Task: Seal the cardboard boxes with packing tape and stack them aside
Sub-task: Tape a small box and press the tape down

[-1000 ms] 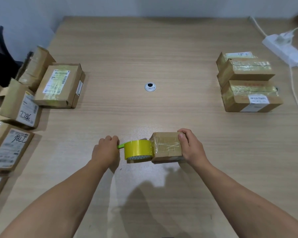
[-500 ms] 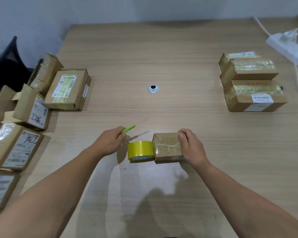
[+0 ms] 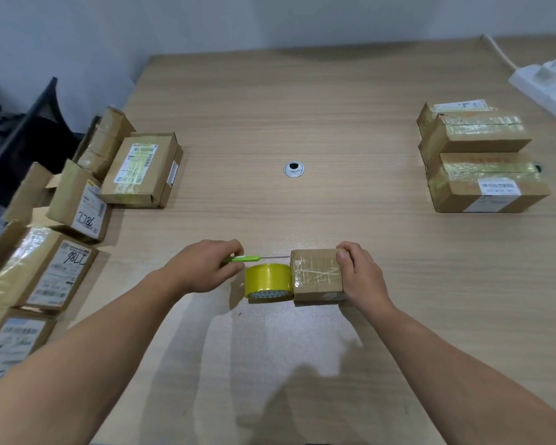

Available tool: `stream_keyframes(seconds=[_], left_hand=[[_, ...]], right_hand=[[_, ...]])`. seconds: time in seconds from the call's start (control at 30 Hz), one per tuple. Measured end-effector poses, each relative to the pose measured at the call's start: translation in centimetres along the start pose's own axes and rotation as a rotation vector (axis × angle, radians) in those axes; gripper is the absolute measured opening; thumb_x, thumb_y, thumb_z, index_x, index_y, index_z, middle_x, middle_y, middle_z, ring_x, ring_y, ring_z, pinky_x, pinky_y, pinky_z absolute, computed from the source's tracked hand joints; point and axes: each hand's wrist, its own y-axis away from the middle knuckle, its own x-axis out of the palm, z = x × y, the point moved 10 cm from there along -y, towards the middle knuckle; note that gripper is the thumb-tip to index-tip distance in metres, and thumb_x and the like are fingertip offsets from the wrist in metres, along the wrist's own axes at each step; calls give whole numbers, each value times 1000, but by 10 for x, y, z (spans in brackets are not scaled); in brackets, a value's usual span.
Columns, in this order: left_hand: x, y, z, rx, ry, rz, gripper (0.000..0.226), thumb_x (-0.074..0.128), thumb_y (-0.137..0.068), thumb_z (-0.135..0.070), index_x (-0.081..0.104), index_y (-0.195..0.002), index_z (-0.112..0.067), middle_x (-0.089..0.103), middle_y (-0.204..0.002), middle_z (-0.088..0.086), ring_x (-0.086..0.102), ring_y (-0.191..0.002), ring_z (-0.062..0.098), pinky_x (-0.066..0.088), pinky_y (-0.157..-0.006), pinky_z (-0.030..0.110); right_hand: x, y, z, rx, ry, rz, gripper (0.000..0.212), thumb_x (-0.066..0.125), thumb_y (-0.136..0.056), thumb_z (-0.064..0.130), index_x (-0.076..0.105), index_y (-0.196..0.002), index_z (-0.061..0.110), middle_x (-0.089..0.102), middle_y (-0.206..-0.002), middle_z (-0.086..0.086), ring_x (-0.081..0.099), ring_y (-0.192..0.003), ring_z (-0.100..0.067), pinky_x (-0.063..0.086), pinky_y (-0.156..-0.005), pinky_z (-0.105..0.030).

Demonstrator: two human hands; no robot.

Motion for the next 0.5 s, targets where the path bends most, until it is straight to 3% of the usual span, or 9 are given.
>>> stream_keyframes(seconds=[0.1, 0.2, 0.5], left_hand=[[-6, 0, -8, 76, -76, 11, 61, 22, -87, -73, 63, -103, -30, 60, -82, -10, 54, -76, 16, 38, -63, 33], [-11, -7, -14, 134, -196, 23, 75, 13, -81, -79, 67, -104, -32, 58, -82, -12, 58, -82, 16, 28, -68, 30], [-19, -31, -32, 245, -372, 53, 117, -28, -64, -87, 65, -114, -37, 67, -98, -11, 60, -100, 13, 25, -76, 29]], right_hand=[[-1, 1, 0, -6, 7, 1, 15, 39, -107, 29, 53, -105, 33, 59, -108, 4, 50, -91, -4, 32, -71, -18], [-1, 0, 0, -2, 9, 2, 15, 40, -107, 29, 55, -107, 31, 58, -108, 4, 50, -90, 0, 32, -70, -9], [-1, -1, -1, -1, 14, 3, 14, 40, -107, 29, 54, -106, 33, 59, -110, 4, 50, -94, -7, 32, -74, -2]])
